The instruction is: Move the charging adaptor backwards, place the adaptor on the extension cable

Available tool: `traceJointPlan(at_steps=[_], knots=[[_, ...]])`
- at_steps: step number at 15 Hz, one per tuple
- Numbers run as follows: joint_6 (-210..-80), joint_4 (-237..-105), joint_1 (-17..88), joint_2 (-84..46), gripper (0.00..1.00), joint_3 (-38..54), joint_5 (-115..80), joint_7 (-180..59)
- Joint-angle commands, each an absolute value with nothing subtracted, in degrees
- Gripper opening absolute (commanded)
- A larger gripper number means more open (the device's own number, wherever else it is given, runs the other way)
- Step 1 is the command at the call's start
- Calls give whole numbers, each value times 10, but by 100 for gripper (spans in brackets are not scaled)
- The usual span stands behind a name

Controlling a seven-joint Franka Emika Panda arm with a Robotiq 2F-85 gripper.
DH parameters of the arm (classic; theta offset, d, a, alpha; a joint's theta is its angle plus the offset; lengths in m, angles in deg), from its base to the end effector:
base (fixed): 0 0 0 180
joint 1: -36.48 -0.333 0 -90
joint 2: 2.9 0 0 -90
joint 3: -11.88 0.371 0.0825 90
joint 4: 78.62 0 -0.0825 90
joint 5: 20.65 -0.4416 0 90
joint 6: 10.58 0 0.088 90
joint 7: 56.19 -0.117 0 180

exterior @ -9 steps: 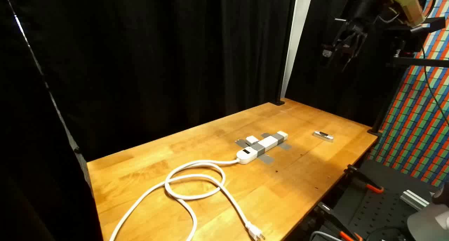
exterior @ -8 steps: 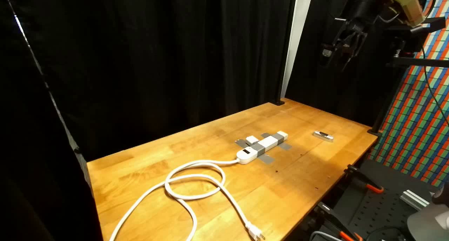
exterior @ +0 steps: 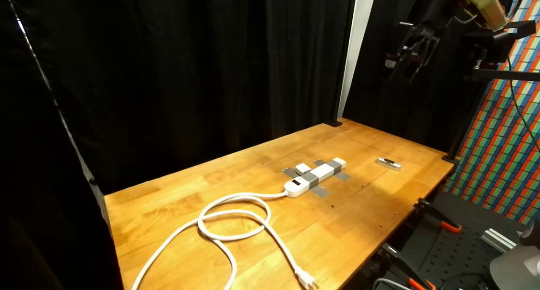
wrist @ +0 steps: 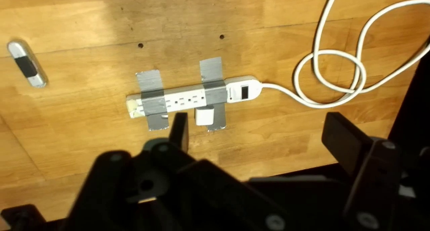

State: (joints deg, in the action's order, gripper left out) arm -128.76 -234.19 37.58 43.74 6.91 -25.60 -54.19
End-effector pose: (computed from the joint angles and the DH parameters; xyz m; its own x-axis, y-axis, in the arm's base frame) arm 0.3360 -0.0306 0.4808 0.9828 -0.0937 0.1593 -0.0717 -0.9877 -0.1387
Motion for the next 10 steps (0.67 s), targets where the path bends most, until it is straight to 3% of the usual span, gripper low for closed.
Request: traceJointPlan(at_steps=[1, 5, 10], knots=[[-1374, -2324, 383, 348, 100, 160, -201, -605], [-1424, -2287, 402, 205, 100, 251, -89, -686], [-1438, -2194, 409, 29, 100, 229, -41, -763]])
